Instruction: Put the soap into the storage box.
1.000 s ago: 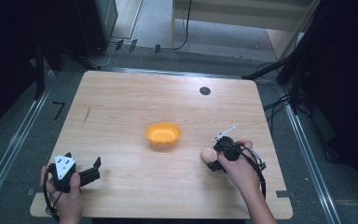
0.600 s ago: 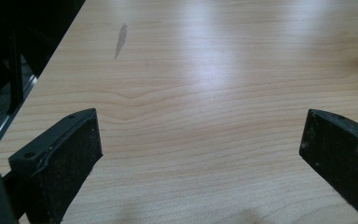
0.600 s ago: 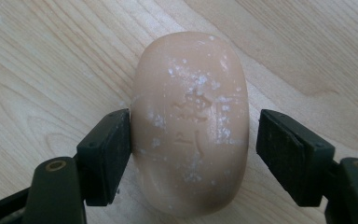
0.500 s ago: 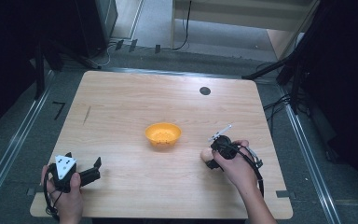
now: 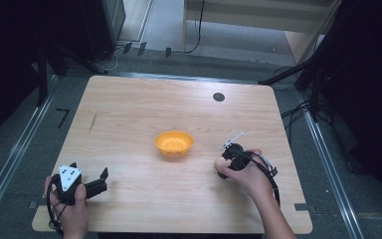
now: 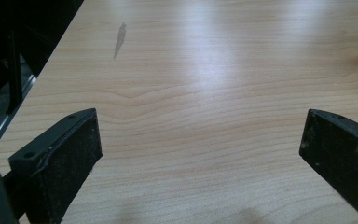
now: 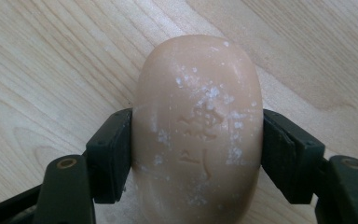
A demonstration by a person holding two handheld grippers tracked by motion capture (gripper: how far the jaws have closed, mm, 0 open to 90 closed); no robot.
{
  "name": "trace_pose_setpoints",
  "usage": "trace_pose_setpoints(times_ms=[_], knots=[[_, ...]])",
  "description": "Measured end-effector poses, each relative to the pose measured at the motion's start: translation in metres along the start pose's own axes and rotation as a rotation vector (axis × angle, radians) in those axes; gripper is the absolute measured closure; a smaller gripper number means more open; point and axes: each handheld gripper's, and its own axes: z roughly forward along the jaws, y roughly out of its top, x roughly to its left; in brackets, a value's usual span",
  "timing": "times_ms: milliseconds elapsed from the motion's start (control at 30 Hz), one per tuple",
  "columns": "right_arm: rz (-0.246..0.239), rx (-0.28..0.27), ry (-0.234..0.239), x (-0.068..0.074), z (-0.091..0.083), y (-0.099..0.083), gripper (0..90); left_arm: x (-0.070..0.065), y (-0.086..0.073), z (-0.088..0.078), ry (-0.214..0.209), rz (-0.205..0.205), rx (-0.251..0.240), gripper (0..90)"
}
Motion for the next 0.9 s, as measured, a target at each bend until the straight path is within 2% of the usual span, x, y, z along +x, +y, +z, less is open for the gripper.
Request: trace_pose_setpoints(times_ms=[267,367,500,767,900], knots=[[-0.023,0.019,0.008,0.000,-0.001,0.001,33.3,0.000,0.000,0.000,-0.003,0.000,0.001,0.0],[-0.054,0.029,0.019,-0.002,-0.001,0.002,33.4,0.000,0.000,0.000,-0.004,-0.002,0.003,0.0],[-0.088,0.036,0.002,-0.002,-0.002,0.003,33.4,0.000,0.000,0.000,-0.005,-0.002,0.002,0.0],[-0.142,0.008,0.017,-0.003,-0.009,0.006,33.4,0.000,0.000,0.000,0.000,0.000,-0.001,0.0],[-0.193,0.025,0.022,-0.002,-0.012,0.010,33.4,0.000,0.000,-0.001,0.000,0.002,-0.001,0.0]])
